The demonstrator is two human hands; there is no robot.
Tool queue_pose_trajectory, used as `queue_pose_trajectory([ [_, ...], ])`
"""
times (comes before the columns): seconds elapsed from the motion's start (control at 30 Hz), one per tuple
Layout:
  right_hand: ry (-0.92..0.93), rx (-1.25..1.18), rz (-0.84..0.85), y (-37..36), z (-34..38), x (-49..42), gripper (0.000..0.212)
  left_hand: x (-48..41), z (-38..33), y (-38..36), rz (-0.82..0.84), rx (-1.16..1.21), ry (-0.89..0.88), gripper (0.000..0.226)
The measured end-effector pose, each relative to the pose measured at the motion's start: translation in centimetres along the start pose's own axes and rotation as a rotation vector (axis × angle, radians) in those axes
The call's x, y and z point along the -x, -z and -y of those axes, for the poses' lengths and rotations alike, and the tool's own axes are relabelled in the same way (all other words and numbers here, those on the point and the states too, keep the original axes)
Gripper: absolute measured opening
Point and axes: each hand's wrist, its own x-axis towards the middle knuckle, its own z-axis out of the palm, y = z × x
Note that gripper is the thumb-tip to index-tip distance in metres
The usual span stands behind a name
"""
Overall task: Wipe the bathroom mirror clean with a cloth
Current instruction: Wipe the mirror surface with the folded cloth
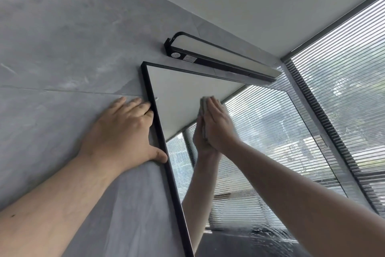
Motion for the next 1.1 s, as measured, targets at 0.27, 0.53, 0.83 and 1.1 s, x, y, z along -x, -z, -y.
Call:
queue_pose_trajectory([
  [0.27,0.02,0.043,0.041,-2.1,2.4,-4.6,0.048,-0.6,0.4,1.7,0.063,-0.033,-0.042,0.116],
  [0.53,-0.291,0.1,-0.111,2.6,-8.1,-3.3,0.049,-4.5,2.3,1.4,0.22,-0.203,0.026,0.159],
  [0.83,-0.402,0.066,-0.245,3.1,-13.6,-5.8,0.016,-4.5,2.4,1.0,0.179,-0.199,0.019,0.159],
  [1.1,-0.334,0.17,0.02,2.0,-6.0,-12.0,0.019,-4.5,2.4,1.1,0.196,-0.18,0.019,0.157],
])
